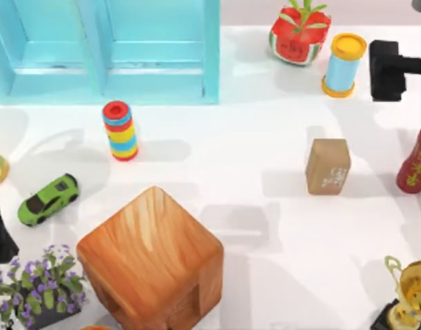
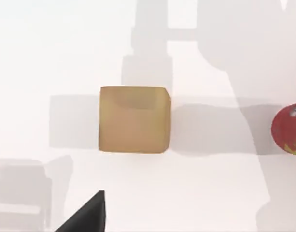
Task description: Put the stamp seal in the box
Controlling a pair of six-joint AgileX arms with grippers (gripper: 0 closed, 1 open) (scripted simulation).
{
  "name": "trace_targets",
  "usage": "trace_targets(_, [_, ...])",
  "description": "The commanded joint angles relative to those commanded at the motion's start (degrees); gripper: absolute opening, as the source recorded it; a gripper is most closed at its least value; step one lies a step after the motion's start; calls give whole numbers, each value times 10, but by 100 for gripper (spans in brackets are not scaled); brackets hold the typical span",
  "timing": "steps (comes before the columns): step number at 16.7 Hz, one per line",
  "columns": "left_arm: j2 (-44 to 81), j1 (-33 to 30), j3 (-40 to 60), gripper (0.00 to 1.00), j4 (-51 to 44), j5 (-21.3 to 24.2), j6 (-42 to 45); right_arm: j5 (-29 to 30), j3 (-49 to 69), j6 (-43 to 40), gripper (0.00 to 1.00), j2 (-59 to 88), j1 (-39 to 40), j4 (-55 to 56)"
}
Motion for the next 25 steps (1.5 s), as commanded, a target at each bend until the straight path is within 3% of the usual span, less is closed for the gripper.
trace_targets(5, [0, 0, 0, 100, 0, 0, 0, 0, 221, 43, 100, 244, 41, -148])
trace_targets(10, [0, 0, 0, 100, 0, 0, 0, 0, 320, 64, 100, 353, 61, -220])
trace_targets(17, [0, 0, 0, 100, 0, 0, 0, 0, 313, 63, 100, 358, 59, -212])
trace_targets(25, [0, 0, 0, 100, 0, 0, 0, 0, 159, 68, 100, 387, 65, -27])
